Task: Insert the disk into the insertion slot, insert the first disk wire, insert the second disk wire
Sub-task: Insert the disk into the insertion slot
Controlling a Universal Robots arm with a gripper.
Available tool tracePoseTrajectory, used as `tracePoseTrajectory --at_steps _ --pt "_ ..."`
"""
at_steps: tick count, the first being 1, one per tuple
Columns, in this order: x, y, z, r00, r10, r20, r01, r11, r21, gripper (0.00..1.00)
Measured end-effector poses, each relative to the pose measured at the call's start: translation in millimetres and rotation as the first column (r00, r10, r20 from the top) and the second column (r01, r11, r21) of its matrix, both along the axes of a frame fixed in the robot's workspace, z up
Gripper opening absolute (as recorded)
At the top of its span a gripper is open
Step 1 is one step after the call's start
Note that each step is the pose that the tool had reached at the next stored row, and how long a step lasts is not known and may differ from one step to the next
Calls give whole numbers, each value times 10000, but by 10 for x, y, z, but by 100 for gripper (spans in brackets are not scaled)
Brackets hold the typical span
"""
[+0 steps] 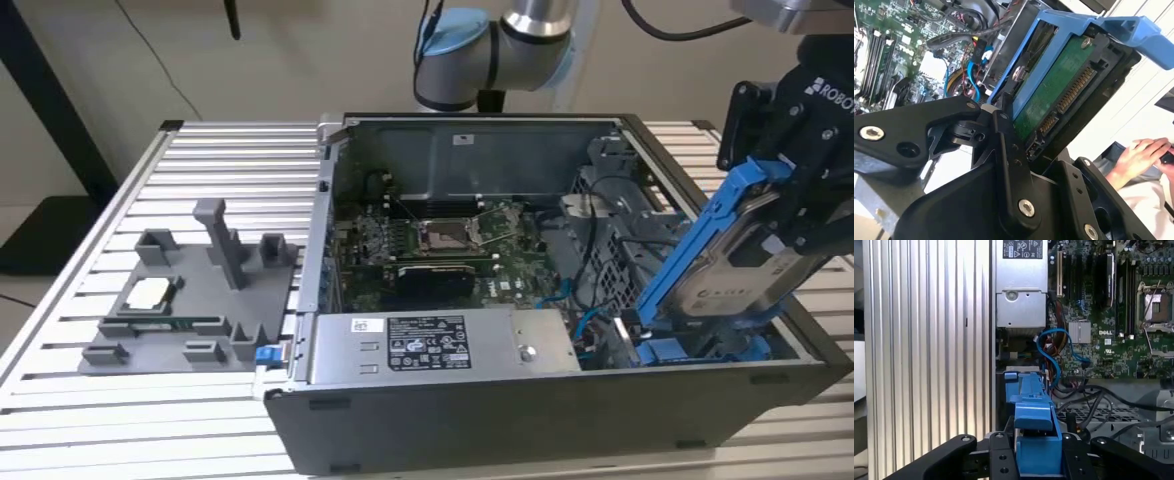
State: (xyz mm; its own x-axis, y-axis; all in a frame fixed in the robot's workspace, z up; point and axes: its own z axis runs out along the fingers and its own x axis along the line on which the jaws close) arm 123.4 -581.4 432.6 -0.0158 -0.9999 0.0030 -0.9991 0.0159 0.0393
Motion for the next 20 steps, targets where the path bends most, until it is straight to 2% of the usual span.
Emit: tracePoseTrajectory --at_steps 11,20 --pt "9 67 -182 9998 187 10 -187 9998 3 33" --pt "24 86 -326 9997 262 10 -262 9997 0 33"
